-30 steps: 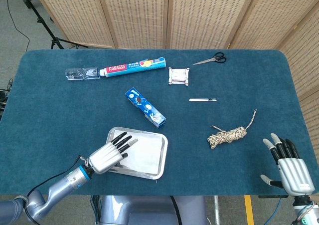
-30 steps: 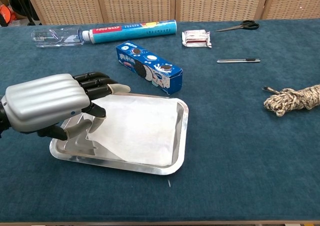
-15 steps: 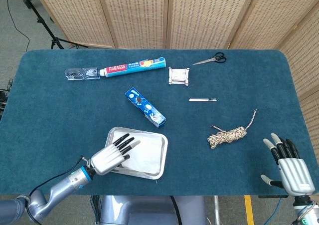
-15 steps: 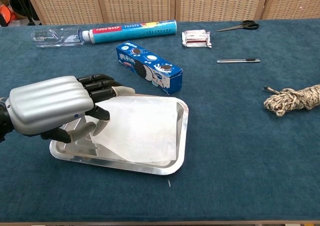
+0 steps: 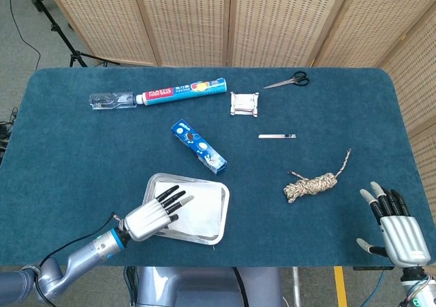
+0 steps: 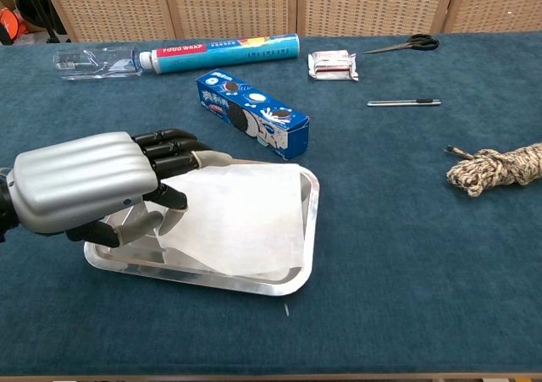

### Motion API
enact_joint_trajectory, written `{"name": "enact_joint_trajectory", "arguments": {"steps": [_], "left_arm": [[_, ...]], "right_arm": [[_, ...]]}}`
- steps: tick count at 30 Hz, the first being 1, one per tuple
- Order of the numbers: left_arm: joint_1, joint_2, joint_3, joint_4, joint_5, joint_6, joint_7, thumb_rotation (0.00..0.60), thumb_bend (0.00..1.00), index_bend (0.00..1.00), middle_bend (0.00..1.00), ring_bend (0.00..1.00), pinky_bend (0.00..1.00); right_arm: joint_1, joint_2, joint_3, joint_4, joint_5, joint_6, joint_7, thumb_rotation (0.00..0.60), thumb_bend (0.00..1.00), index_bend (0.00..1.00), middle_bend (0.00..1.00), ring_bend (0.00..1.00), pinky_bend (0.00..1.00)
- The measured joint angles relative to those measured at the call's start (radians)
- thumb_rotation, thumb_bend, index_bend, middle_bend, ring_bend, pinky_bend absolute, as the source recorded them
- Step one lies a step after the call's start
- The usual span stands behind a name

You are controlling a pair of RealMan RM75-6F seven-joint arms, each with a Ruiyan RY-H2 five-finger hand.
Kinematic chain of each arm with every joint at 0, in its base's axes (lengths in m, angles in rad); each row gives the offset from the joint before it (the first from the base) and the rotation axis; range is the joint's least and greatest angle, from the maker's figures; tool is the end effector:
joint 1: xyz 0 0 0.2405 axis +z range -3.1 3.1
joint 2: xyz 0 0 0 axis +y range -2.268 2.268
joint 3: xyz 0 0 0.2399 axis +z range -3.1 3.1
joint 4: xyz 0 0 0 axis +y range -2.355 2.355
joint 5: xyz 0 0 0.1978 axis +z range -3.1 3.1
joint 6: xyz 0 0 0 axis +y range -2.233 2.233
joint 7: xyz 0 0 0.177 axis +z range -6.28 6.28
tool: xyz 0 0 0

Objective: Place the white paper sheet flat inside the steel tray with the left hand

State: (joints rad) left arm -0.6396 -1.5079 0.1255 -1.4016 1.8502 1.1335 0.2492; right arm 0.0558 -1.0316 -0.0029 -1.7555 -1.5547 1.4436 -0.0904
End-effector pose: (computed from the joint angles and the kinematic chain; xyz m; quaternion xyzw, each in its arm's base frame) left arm -0.1381 0.2502 -0.0371 -0.8785 -0.1250 -0.3755 0.2676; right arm -0.2750 -0.1906 0.1577 0.6312 -0.3995 0.3527 0.5636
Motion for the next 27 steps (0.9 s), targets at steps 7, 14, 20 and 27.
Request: {"name": "enact_joint_trajectory", "arguments": {"steps": [7, 14, 20, 27], "left_arm": [[0.000, 0.001, 0.009, -0.003, 0.011, 0.004, -0.003, 0.600, 0.60, 0.74, 0.02, 0.00, 0.00], [0.000, 0.003, 0.019, -0.011, 0.024, 0.009, 0.004, 0.600, 0.60, 0.74, 0.02, 0.00, 0.00], [0.001, 0.021, 0.015, -0.008, 0.013, 0.004, 0.012, 0.600, 0.60, 0.74, 0.02, 0.00, 0.00], [0.009, 0.036, 0.010, 0.016, -0.010, 0.004, 0.004, 0.600, 0.60, 0.74, 0.02, 0.00, 0.00]], "right_arm": [[0.000, 0.000, 0.000, 0.001, 0.001, -0.001, 0.001, 0.600, 0.00, 0.10, 0.00, 0.00, 0.00], [0.000, 0.000, 0.000, 0.001, 0.001, -0.001, 0.000, 0.600, 0.00, 0.10, 0.00, 0.00, 0.00], [0.000, 0.000, 0.001, 0.001, 0.003, -0.001, 0.002, 0.600, 0.00, 0.10, 0.00, 0.00, 0.00], [0.001, -0.002, -0.002, 0.000, 0.000, -0.004, -0.007, 0.600, 0.00, 0.10, 0.00, 0.00, 0.00]]}}
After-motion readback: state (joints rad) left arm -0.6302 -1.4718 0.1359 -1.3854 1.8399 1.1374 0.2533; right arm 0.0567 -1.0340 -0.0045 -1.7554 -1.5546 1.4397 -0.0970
